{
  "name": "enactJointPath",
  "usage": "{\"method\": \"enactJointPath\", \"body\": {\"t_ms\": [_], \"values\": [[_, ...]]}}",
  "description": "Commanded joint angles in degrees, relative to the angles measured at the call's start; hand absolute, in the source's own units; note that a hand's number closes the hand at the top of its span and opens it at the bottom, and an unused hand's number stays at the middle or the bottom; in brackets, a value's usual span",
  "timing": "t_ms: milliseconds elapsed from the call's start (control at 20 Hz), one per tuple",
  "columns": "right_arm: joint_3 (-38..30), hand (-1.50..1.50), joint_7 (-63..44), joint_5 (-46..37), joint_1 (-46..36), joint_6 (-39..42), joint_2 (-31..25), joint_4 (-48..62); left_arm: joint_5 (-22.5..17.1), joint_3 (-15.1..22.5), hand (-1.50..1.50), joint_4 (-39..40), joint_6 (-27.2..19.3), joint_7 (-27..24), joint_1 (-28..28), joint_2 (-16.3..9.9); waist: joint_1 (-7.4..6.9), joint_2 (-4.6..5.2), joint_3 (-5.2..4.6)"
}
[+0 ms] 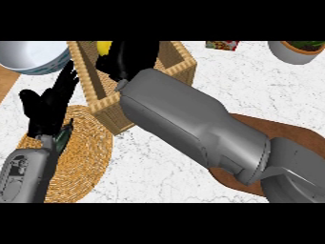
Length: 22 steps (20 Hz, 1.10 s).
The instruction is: Pick the lemon from the cutting board and place it in the basket
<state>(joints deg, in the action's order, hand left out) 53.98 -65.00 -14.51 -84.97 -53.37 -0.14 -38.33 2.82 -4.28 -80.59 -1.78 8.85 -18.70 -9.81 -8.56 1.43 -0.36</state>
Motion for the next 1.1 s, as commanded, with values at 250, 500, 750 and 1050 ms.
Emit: {"method": "enactJointPath", "body": {"t_ms": [250,500,750,1050], "values": [[1.8,1.5,0.7,6.7,3.5,-3.0,0.1,2.2,0.0,-0.8,0.0,-0.5,-0.4,-1.7,2.2,-0.2,1.11,0.12,0.13],[0.5,1.5,5.9,10.2,5.2,-6.8,0.1,1.3,0.4,-1.2,0.0,-0.9,-1.0,0.6,1.0,-0.7,2.56,0.02,0.22],[15.7,1.5,8.2,-0.2,-1.7,15.2,0.1,11.5,0.5,-0.8,0.0,-1.1,-1.2,0.7,1.1,-0.2,2.53,-0.18,-0.09],[20.1,1.5,6.5,-2.4,-4.2,20.3,0.1,12.2,0.8,0.0,0.0,-1.4,-0.4,0.5,1.5,-0.2,1.79,0.06,0.08]]}}
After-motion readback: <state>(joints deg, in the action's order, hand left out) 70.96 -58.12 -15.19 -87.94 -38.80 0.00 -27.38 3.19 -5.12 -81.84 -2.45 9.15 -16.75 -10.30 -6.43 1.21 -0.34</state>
